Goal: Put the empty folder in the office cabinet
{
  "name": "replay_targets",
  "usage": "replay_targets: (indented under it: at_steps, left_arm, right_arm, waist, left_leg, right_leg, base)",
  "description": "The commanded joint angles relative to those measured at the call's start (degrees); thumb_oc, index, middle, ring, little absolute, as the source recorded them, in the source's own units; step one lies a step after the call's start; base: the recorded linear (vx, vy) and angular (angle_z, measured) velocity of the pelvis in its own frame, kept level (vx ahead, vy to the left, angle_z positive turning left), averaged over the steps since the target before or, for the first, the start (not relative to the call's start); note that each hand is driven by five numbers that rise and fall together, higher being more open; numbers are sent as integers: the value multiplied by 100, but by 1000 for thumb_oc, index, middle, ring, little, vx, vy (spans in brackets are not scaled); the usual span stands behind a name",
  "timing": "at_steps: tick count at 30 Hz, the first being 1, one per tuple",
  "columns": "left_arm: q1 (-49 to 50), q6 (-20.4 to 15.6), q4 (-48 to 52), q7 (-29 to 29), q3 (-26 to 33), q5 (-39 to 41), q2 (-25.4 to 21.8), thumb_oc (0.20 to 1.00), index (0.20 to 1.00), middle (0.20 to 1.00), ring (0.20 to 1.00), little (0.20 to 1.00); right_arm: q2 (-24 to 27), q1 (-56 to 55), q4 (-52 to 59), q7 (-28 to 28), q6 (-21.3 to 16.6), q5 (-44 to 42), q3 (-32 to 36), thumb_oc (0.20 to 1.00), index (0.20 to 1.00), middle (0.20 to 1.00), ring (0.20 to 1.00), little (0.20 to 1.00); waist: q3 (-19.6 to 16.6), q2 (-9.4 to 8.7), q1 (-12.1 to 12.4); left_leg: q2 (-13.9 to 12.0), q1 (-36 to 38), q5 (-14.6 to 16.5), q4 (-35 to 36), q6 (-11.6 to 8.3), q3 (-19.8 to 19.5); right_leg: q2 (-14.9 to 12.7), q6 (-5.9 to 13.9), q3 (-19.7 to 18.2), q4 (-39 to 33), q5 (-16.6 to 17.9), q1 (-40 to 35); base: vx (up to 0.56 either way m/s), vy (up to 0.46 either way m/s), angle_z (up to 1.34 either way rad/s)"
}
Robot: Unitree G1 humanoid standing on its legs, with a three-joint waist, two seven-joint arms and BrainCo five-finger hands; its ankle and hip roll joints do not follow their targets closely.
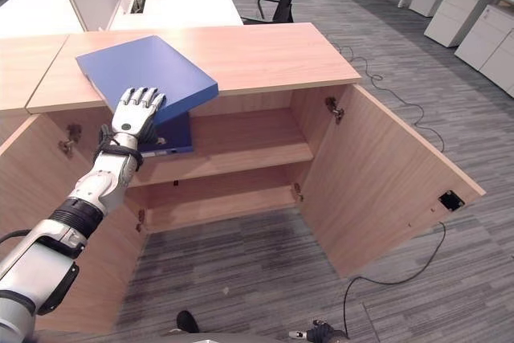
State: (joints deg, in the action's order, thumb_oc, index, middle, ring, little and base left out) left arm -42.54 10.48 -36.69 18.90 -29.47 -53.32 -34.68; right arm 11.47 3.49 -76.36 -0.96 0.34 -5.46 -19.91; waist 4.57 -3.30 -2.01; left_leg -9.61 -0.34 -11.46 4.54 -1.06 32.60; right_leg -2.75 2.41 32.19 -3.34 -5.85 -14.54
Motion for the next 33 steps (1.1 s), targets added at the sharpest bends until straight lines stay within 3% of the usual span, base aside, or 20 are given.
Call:
replay_targets:
  at_steps: [1, 12, 13, 14, 24, 28, 29, 33]
  left_arm:
    - [-909, 131, -774, -3, -83, -240, -167, 1000, 1000, 1000, 1000, 1000]
    - [-1517, 227, -1535, 342, -553, -271, -474, 1000, 1000, 1000, 1000, 1000]
    - [-1580, 246, -1479, 405, -637, -361, -601, 354, 354, 354, 354, 354]
    - [-1613, 261, -1394, 454, -636, -379, -669, 200, 200, 200, 200, 200]
    - [-1393, 404, -1500, 509, -238, -73, -648, 200, 200, 200, 200, 200]
    - [-1270, 335, -1949, 426, 167, 758, -389, 200, 200, 200, 200, 200]
    - [-1164, 190, -2372, 528, 481, 1576, -270, 200, 200, 200, 200, 200]
    - [-1067, 43, -2445, 560, 563, 2005, -175, 200, 200, 200, 200, 200]
  right_arm:
    - [160, 97, 171, 73, -68, 114, -91, 1000, 1000, 1000, 1000, 1000]
    - [205, 3, 335, 85, -206, 47, -284, 1000, 1000, 1000, 1000, 1000]
    - [199, -23, 345, 70, -231, 32, -304, 1000, 1000, 1000, 1000, 1000]
    - [198, -51, 348, 60, -247, 36, -311, 1000, 1000, 1000, 1000, 1000]
    - [164, -138, 305, 28, -250, 34, -211, 1000, 1000, 1000, 1000, 1000]
    - [148, -146, 308, 56, -210, -23, -139, 1000, 1000, 1000, 1000, 1000]
    - [140, -143, 295, 79, -168, -21, -130, 1000, 1000, 1000, 1000, 1000]
    - [97, -83, 212, 61, -147, -46, -119, 1000, 1000, 1000, 1000, 1000]
  waist:
    - [-17, 180, 47]
    - [2, 119, 0]
    - [5, 101, 3]
    - [13, 99, 6]
    - [19, 76, 5]
    - [10, 72, -2]
    - [-1, 78, -15]
    - [3, 96, 7]
  left_leg:
    - [-802, 269, 86, -45, -766, 237]
    - [-788, 258, 82, -47, -761, 291]
    - [-781, 255, 79, -47, -760, 290]
    - [-779, 254, 78, -46, -758, 290]
    - [-768, 256, 70, -47, -738, 276]
    - [-761, 259, 53, -52, -738, 279]
    - [-767, 262, 31, -56, -750, 288]
    - [-761, 243, 12, -57, -755, 254]
  right_leg:
    - [-85, 143, 128, -66, 133, 300]
    - [-88, 163, 103, -38, 148, 347]
    - [-89, 163, 109, -28, 139, 350]
    - [-90, 165, 111, -20, 138, 350]
    - [-85, 148, 123, -14, 116, 320]
    - [-77, 130, 136, -16, 111, 316]
    - [-66, 122, 142, -13, 109, 318]
    - [-52, 113, 151, -15, 105, 323]
  base:
    - [0, 0, 0]
    - [-3, -1, -1]
    - [0, 0, 0]
    - [0, 0, 0]
    - [0, 0, 0]
    - [0, 0, 0]
    - [0, 0, 0]
    - [0, -2, 1]
